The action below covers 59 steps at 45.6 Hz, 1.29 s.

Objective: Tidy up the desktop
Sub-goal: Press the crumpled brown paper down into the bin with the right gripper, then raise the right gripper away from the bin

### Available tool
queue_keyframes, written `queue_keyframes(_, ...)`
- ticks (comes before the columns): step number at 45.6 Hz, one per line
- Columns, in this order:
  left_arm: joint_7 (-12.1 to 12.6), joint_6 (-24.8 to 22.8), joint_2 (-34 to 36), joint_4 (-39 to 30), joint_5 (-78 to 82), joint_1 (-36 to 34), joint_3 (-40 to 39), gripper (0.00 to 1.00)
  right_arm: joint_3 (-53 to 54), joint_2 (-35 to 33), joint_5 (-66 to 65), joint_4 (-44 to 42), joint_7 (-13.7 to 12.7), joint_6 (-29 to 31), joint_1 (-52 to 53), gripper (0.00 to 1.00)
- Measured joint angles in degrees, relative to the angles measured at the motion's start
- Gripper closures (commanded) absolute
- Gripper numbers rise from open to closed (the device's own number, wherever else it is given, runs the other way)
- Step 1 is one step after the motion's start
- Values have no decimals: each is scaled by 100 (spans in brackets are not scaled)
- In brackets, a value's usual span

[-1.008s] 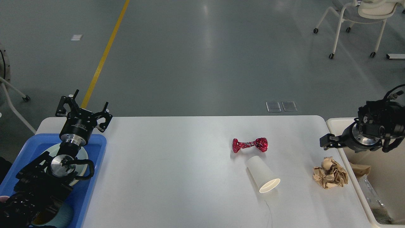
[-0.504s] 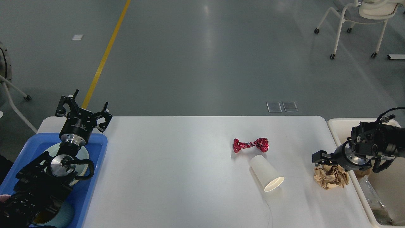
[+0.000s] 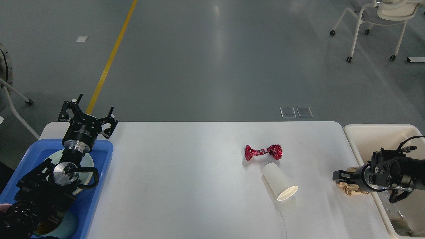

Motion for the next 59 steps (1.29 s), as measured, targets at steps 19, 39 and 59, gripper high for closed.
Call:
queue_keyframes(19, 4, 2, 0, 0, 3, 0, 0, 1, 159, -535, 3, 643, 12, 509, 851, 100)
queue_keyframes(39, 3, 3, 0, -2, -3, 0, 0, 1, -2004, -1543, -601, 3646, 440, 3030, 7335, 100)
queue_keyframes(59, -2, 3, 1, -1, 0, 4, 0, 1, -1816, -1664, -1151, 3725, 621, 4830, 9855, 100)
